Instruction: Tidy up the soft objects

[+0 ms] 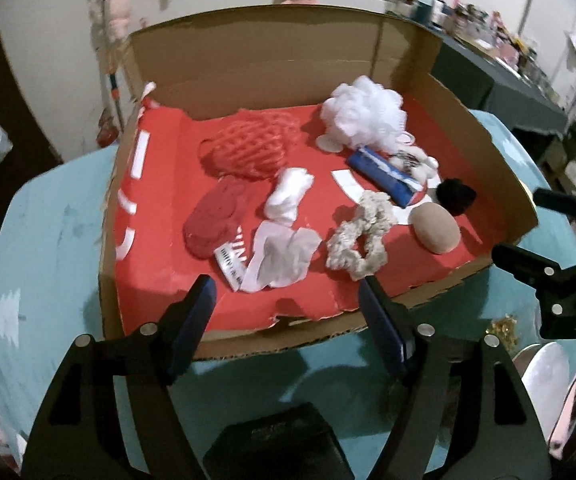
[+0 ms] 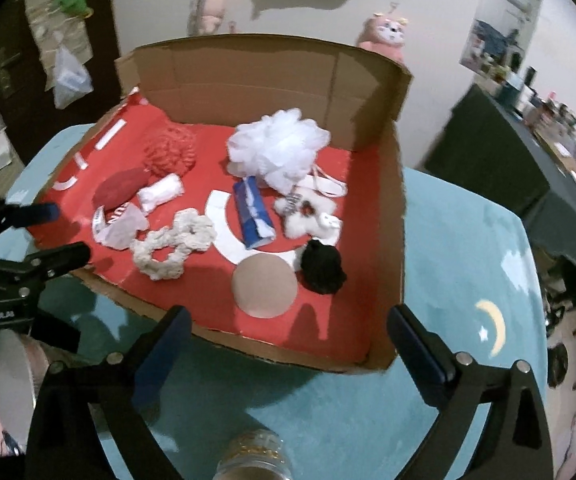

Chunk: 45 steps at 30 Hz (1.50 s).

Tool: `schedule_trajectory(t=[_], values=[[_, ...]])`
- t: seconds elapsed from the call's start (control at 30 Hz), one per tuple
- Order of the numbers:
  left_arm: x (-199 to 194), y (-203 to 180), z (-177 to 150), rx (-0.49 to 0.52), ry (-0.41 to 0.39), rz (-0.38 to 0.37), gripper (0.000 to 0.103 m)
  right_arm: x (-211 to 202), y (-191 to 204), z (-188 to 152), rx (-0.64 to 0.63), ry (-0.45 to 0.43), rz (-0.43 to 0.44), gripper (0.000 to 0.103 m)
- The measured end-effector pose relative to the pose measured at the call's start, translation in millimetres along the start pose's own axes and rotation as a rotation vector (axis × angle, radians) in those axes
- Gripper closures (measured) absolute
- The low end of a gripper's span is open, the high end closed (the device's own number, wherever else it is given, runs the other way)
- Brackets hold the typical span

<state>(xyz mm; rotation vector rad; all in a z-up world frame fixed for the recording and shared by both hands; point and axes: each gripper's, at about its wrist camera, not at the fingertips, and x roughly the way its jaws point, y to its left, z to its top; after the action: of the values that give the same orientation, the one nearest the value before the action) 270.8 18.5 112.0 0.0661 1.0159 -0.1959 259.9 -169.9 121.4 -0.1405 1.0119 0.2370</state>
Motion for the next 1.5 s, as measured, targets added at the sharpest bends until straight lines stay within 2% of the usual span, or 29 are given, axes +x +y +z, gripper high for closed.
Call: schedule_trajectory(t=[0.2, 0.7, 1.5], values=[[0.5, 5.4, -8.2, -0.045, -0.015, 0.011, 0.031, 2.2, -1.6, -5.5, 0.075, 0.001, -0.004, 0.003], [13.7, 5.4, -16.7, -0.081, -0.022, 0.02, 0.031, 16.8, 3.1, -10.6, 0.142, 0.003, 0.013, 0.003], [19.4, 10.4, -17.8, -0.091, -0.027, 0.034, 0.031, 18.7, 4.9, -12.4, 0.147, -0.014, 0.011, 0.003]])
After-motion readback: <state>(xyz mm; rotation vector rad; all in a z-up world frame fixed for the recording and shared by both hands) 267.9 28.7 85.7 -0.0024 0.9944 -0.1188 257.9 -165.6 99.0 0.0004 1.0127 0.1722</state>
